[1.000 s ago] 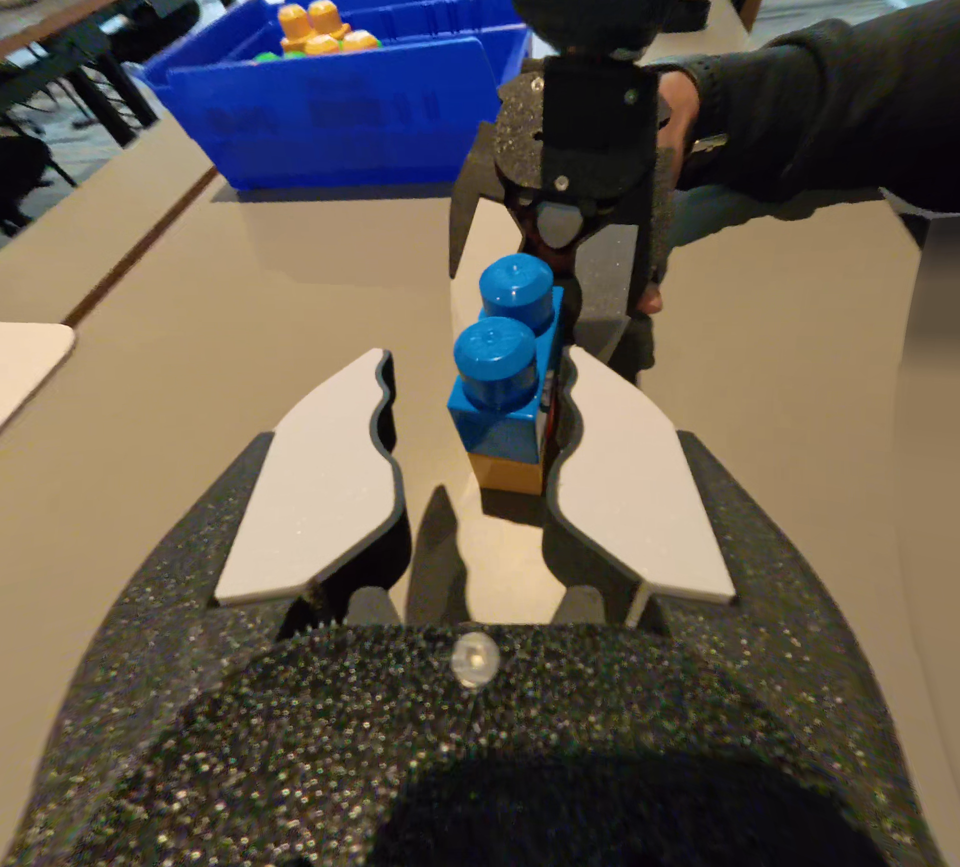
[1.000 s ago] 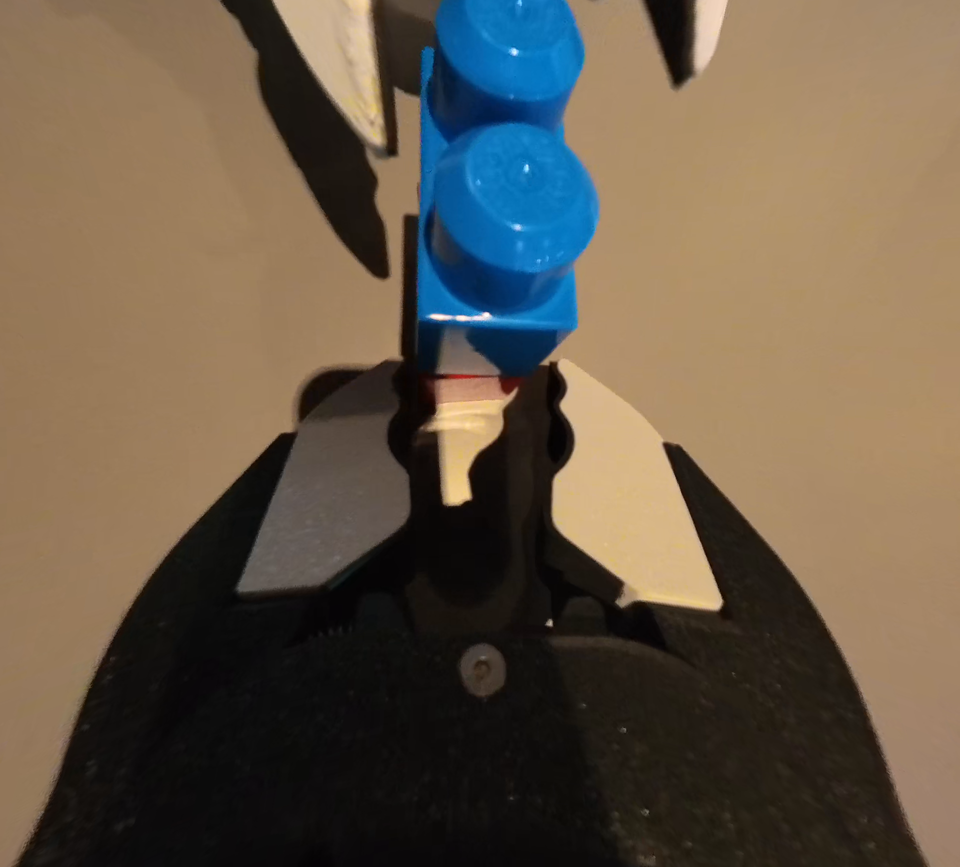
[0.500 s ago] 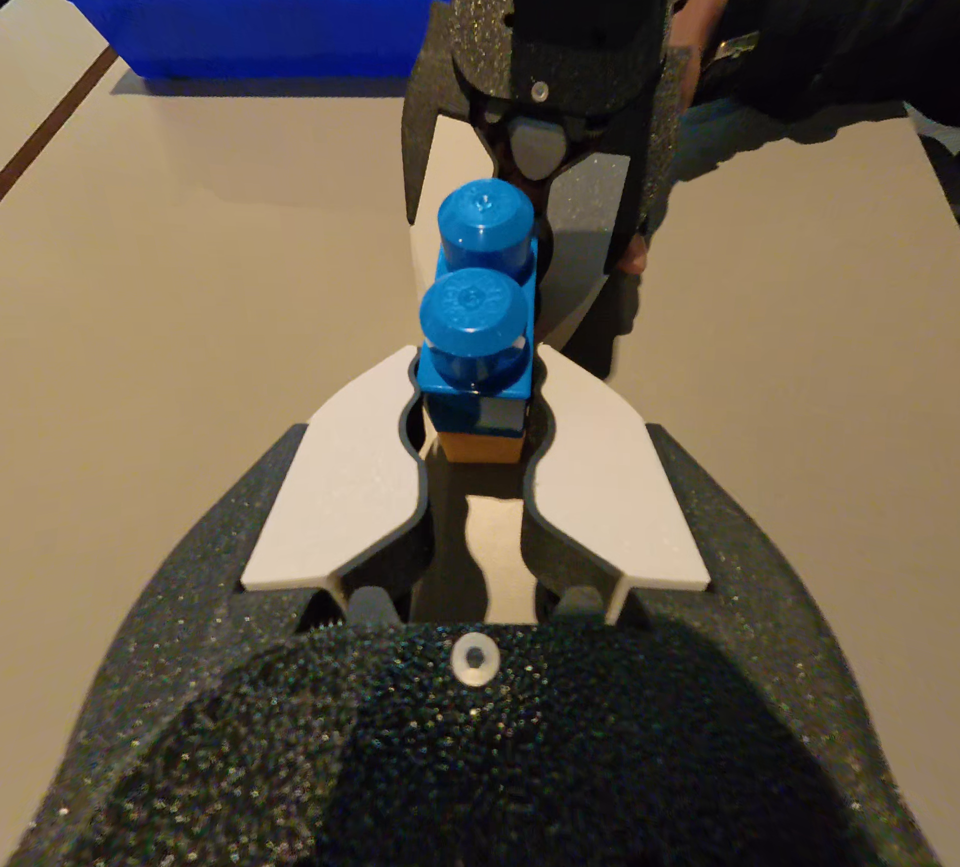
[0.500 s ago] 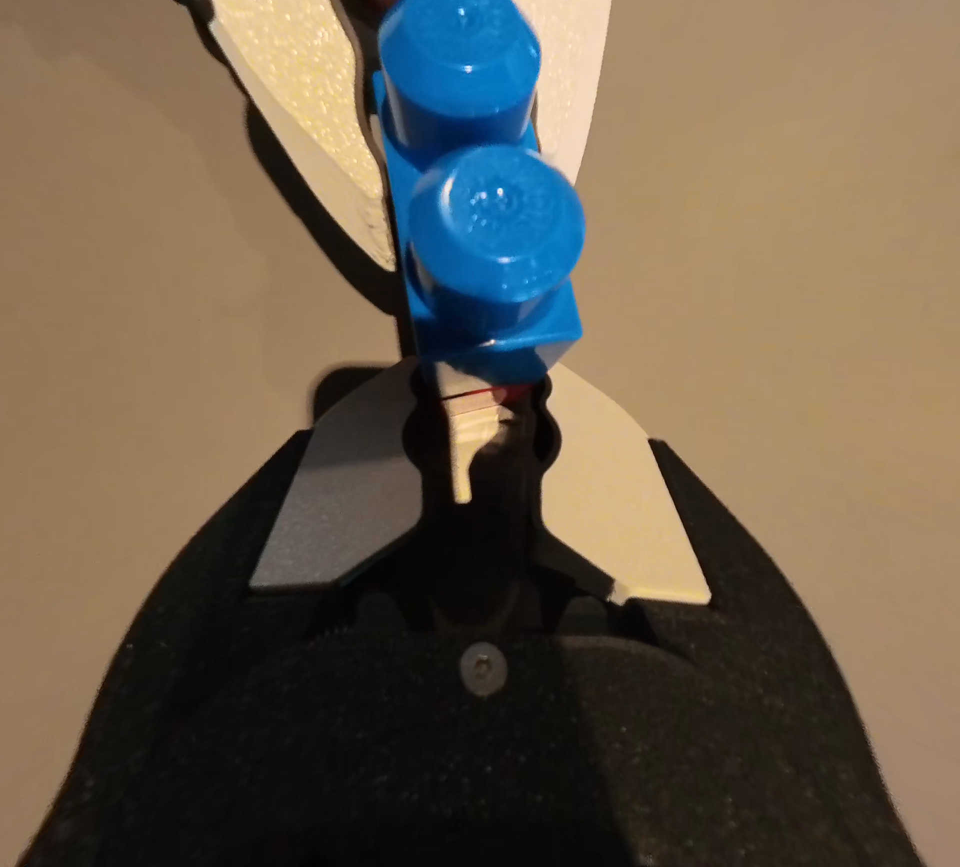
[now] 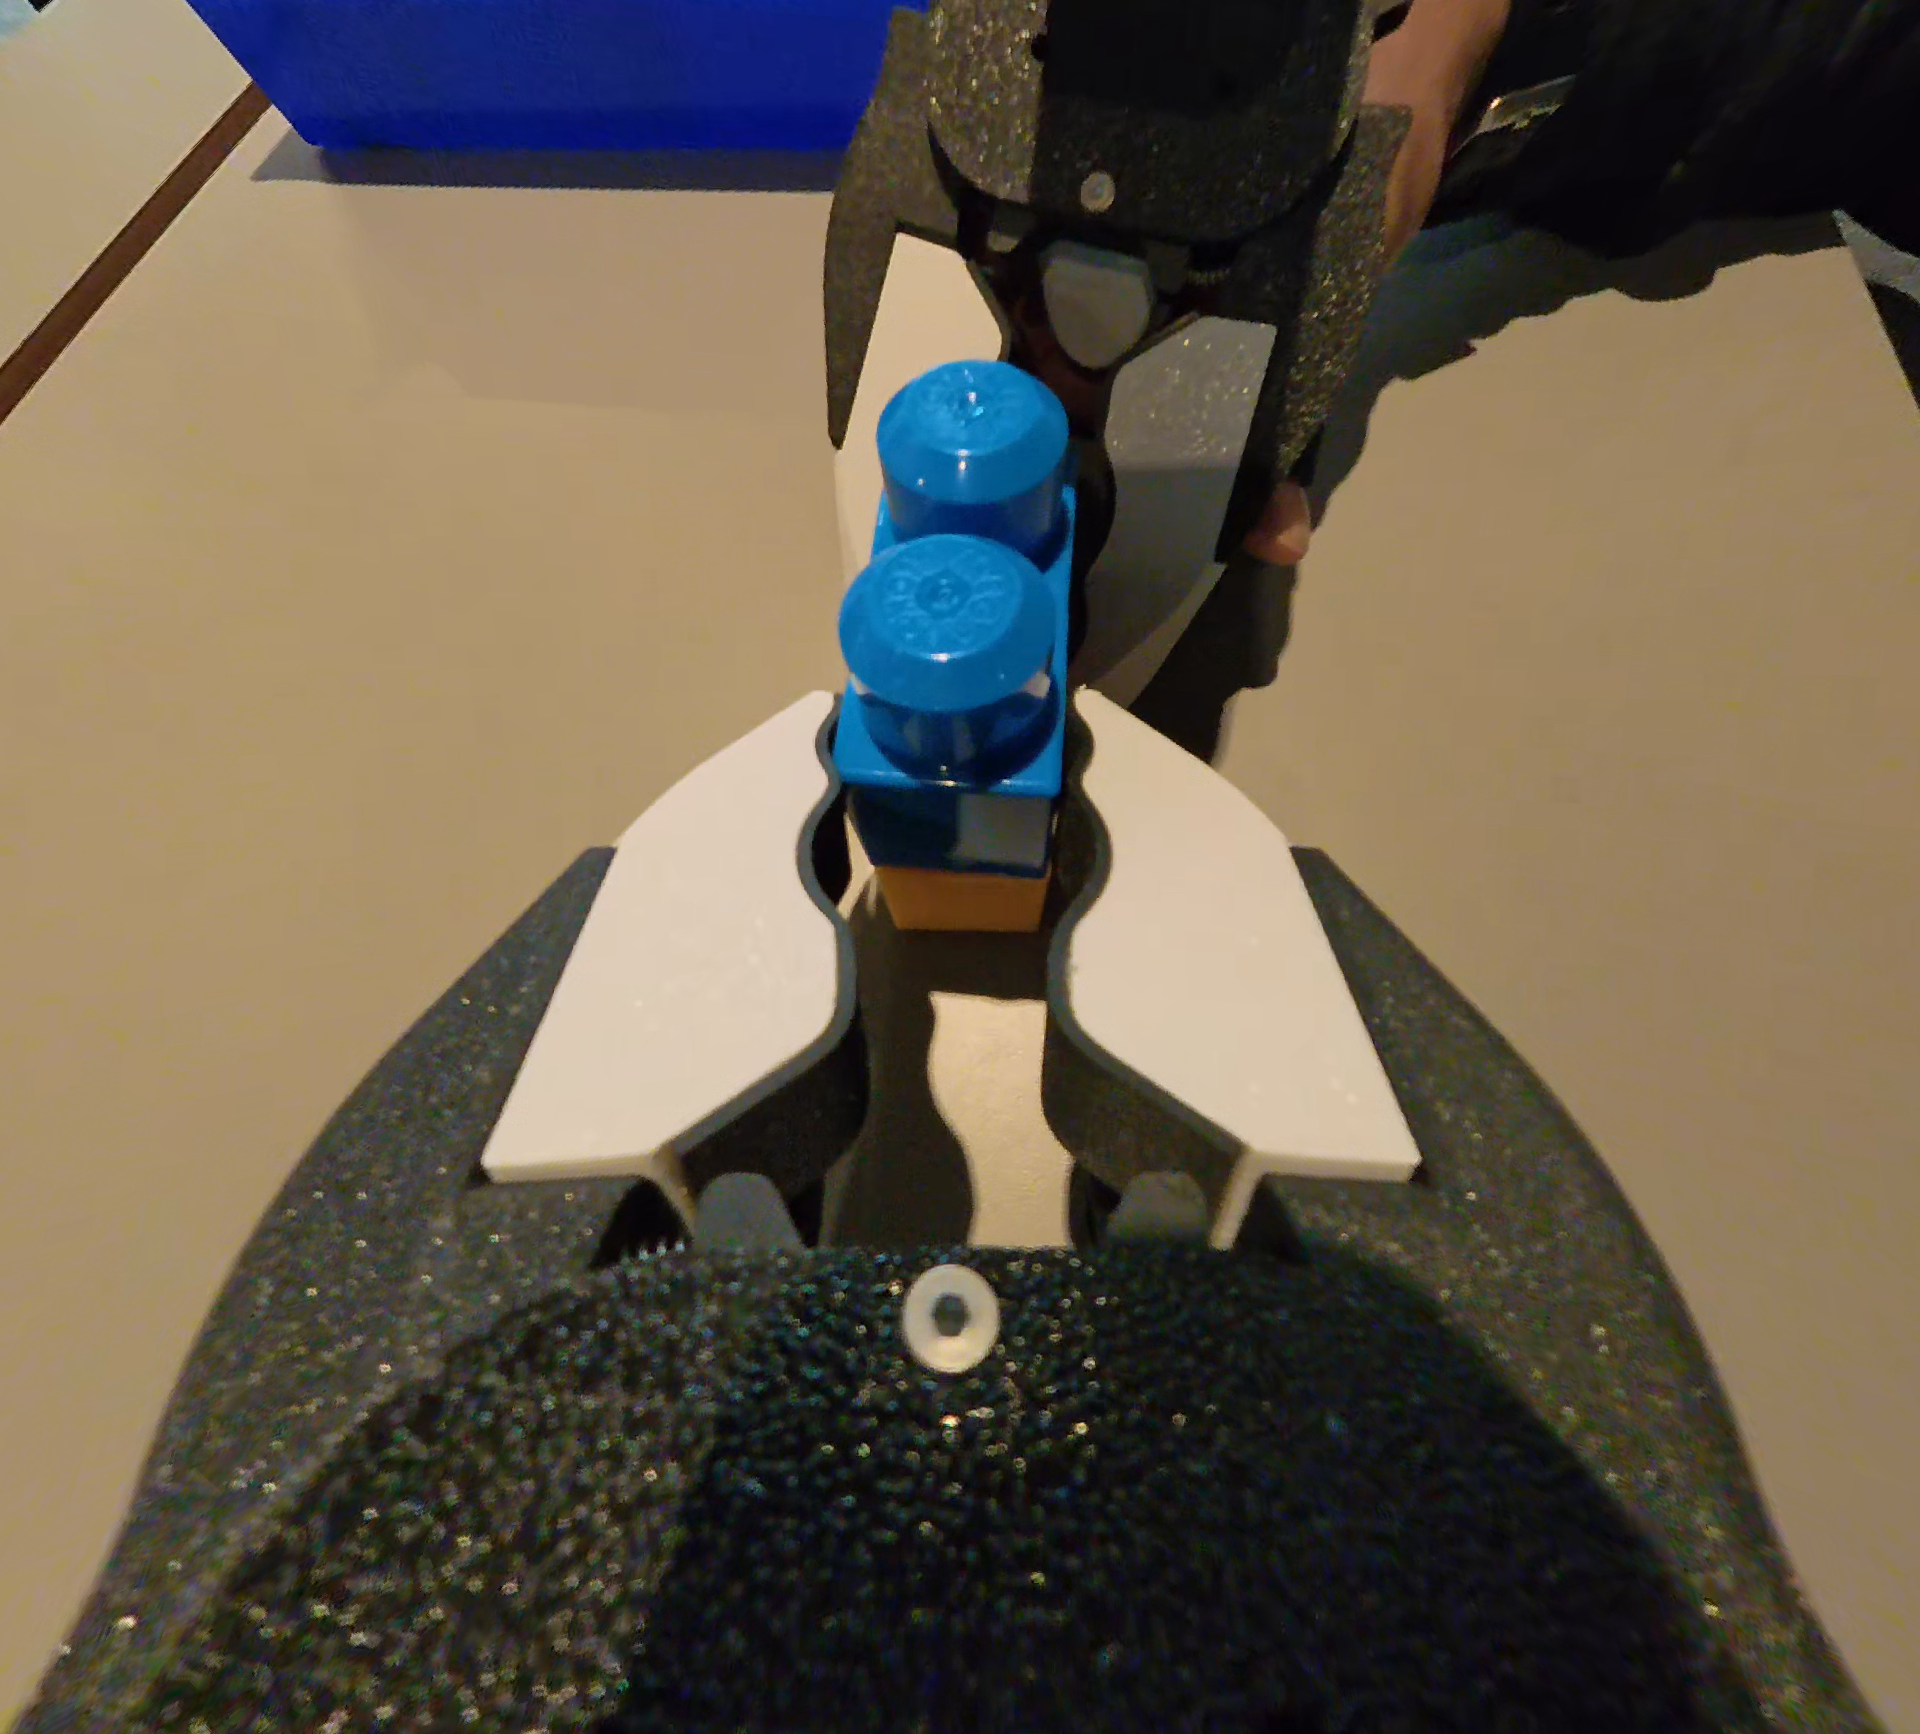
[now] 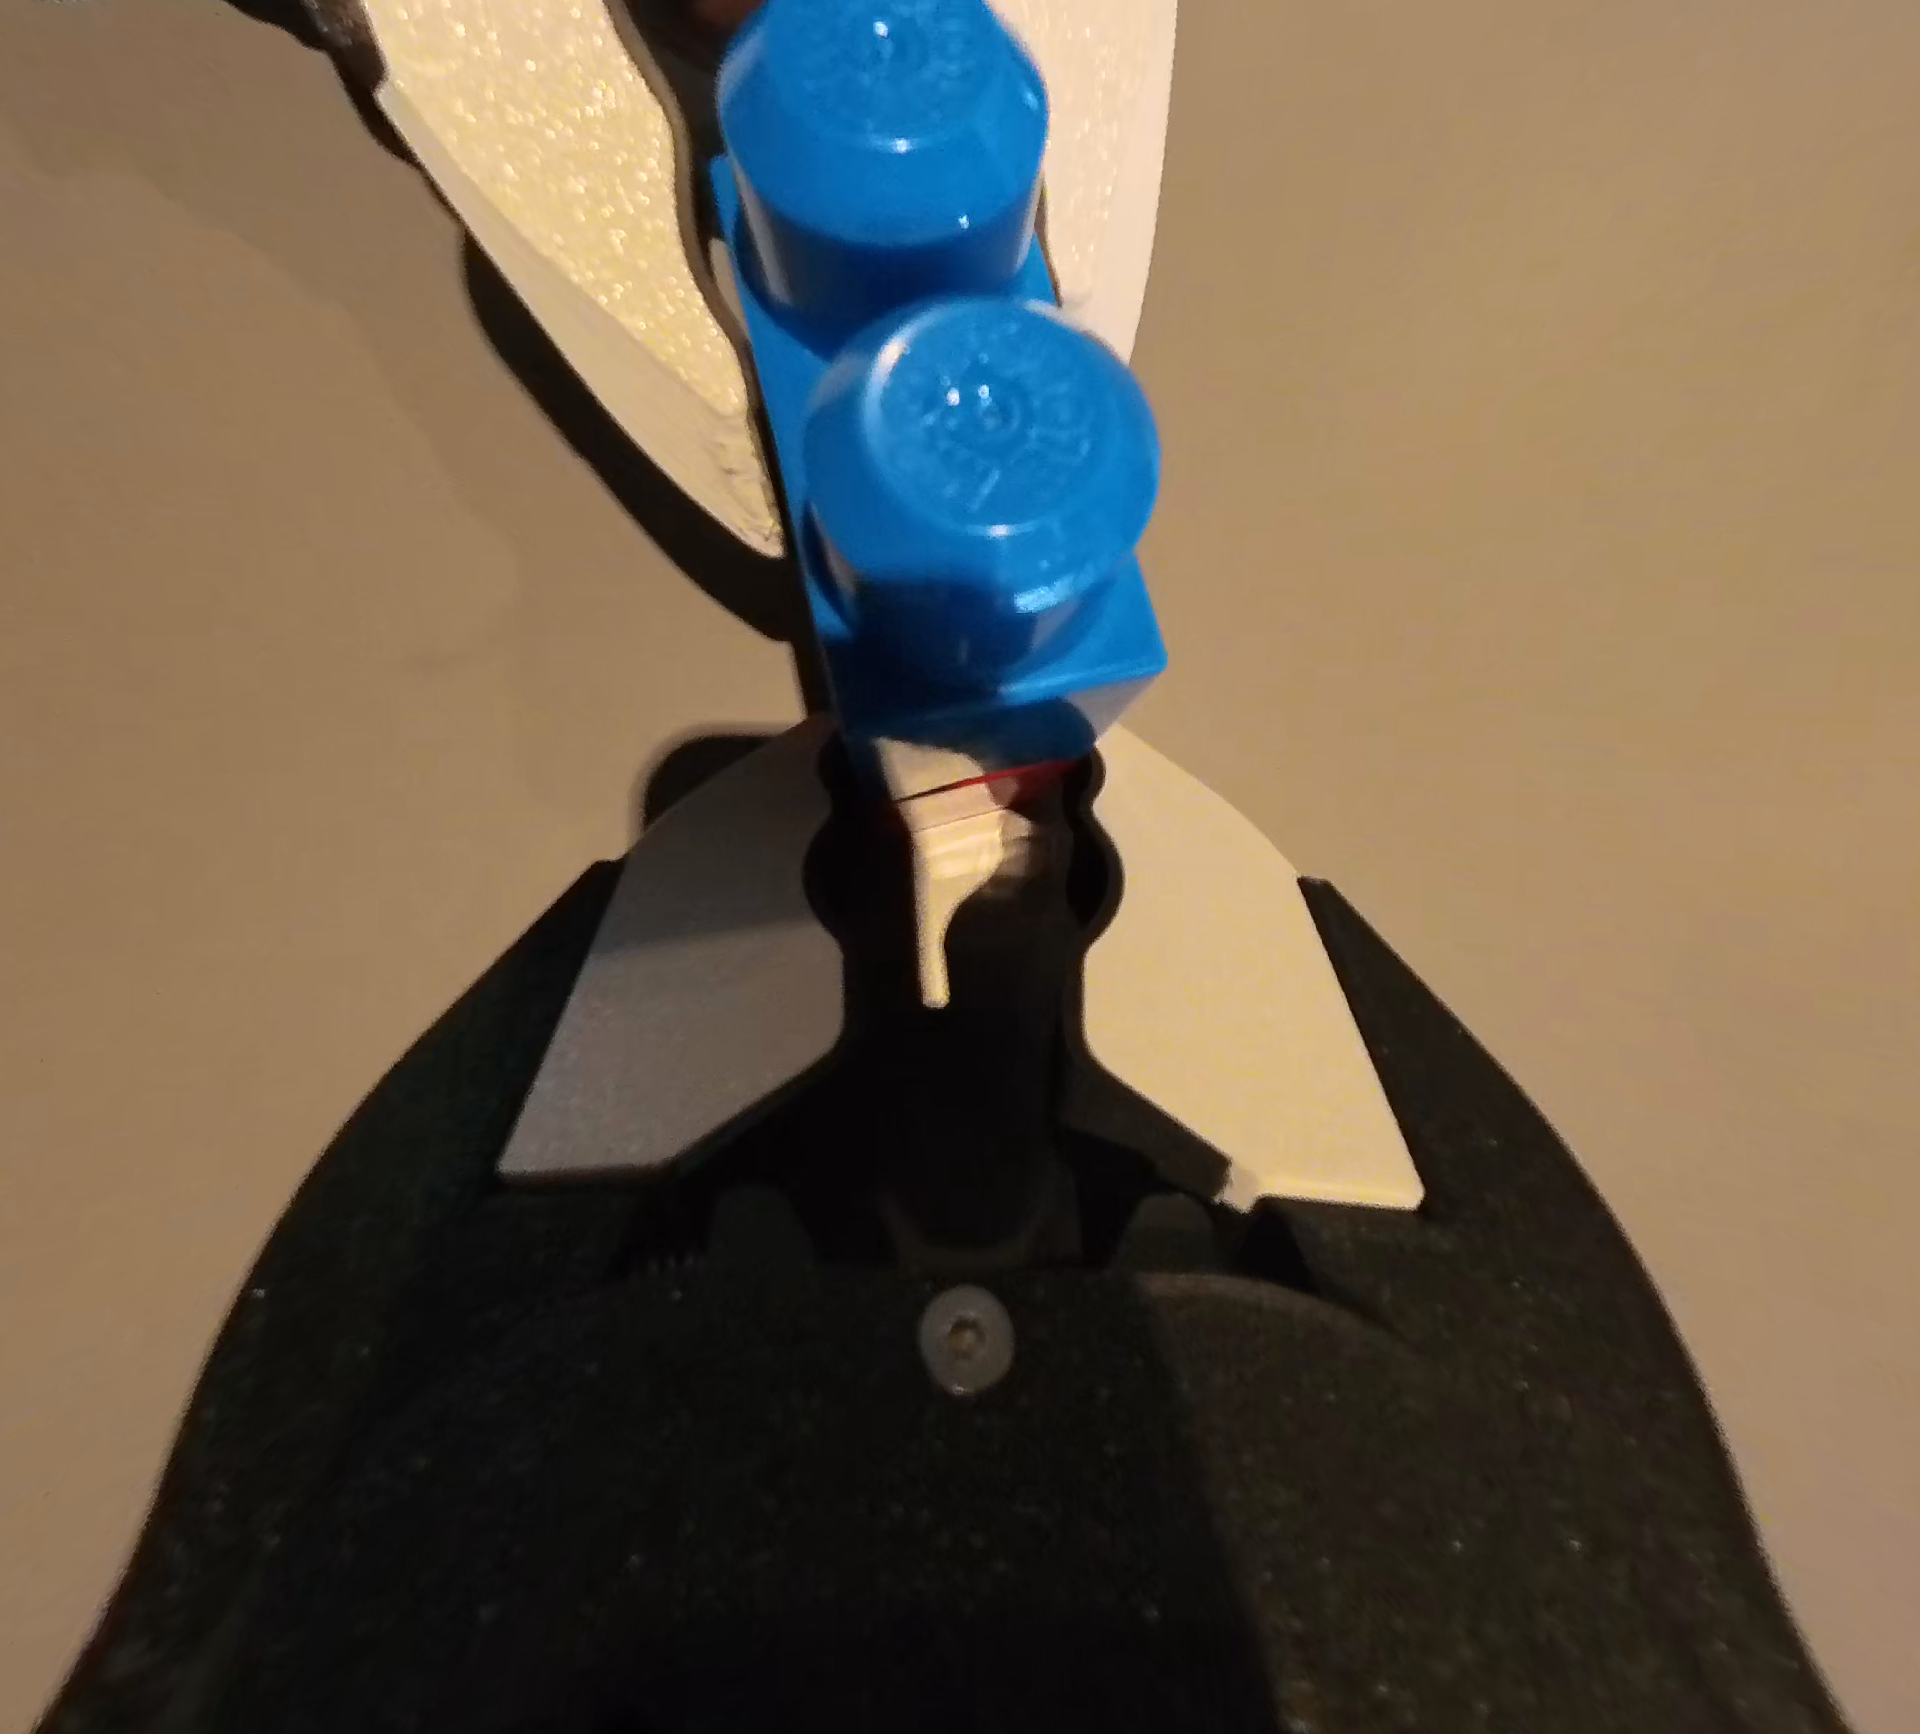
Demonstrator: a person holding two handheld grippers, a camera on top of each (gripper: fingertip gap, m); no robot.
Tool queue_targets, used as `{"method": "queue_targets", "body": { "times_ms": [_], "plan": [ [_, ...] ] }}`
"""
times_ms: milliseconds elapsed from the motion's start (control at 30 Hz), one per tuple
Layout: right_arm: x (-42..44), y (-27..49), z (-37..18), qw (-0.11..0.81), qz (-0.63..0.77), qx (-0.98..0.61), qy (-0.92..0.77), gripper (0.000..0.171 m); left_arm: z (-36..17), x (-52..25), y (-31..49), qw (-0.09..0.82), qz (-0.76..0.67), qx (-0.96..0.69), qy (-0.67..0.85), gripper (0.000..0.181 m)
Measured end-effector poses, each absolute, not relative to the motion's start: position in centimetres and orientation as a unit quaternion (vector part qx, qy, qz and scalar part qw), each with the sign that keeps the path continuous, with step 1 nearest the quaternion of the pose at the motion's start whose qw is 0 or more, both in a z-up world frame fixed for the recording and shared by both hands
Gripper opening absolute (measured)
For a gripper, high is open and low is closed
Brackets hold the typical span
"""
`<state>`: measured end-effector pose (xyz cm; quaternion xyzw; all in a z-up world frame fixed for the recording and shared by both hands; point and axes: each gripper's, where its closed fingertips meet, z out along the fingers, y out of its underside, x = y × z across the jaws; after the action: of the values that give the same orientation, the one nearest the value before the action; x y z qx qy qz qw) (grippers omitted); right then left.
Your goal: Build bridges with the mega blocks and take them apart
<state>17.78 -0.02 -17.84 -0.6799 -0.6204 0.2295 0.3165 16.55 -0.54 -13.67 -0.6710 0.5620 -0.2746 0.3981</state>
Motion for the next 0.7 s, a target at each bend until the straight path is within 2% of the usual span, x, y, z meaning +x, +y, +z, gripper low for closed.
{"method": "queue_targets", "body": {
  "times_ms": [133, 333, 467, 567, 700],
  "plan": [
    [17.8, -0.1, -17.8, 0.318, 0.23, -0.672, -0.628, 0.041, -13.7, 16.5, -0.6, 0.396, -0.272, -0.669, 0.567, 0.036],
    [18.1, -1.2, -17.8, 0.309, 0.245, -0.646, -0.654, 0.062, -13.8, 16.1, -0.4, 0.389, -0.285, -0.673, 0.561, 0.036],
    [18.2, -1.7, -16.8, 0.321, 0.279, -0.622, -0.658, 0.065, -13.8, 16.0, -0.5, 0.386, -0.301, -0.669, 0.56, 0.036],
    [18.2, -1.4, -15.9, 0.335, 0.309, -0.621, -0.638, 0.061, -13.8, 16.0, -0.6, 0.382, -0.303, -0.67, 0.559, 0.036],
    [18.7, -0.5, -16.6, 0.331, 0.282, -0.64, -0.633, 0.058, -13.8, 15.9, -0.5, 0.381, -0.299, -0.673, 0.559, 0.036]
  ]
}}
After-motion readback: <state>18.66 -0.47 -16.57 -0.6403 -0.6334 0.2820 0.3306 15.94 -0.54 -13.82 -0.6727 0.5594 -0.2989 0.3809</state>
